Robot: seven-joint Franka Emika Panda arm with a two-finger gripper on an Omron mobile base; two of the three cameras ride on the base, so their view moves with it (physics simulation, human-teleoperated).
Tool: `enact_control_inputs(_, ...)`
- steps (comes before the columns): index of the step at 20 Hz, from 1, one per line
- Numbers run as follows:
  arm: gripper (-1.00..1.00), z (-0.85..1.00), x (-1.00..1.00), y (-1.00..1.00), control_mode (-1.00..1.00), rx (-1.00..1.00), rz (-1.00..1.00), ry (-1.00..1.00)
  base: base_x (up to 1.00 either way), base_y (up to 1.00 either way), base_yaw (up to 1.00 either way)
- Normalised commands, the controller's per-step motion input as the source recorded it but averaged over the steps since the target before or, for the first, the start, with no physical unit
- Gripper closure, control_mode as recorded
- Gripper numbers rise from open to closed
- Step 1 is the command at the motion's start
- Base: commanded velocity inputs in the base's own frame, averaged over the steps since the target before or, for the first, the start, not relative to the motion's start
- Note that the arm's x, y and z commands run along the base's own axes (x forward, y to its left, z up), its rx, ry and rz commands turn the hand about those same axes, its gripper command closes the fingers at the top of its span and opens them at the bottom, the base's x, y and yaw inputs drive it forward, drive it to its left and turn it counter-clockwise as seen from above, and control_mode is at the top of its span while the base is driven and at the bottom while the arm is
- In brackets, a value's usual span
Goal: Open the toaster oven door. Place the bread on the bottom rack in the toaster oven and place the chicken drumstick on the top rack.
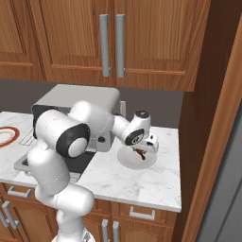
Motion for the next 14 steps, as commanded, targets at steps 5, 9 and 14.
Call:
enact_control_inputs(5,1.0,0.86,-0.94,0.25,-1.0,0.0,0.02,0.0,0.0,0.0,0.0)
enact_control_inputs(9,1.0,0.74,-0.86,0.66,-1.0,0.01,0.03,0.0,0.0,0.0,0.0)
enact_control_inputs(14,1.0,0.75,-0.53,0.97,-1.0,0.0,0.08,0.0,0.0,0.0,0.0)
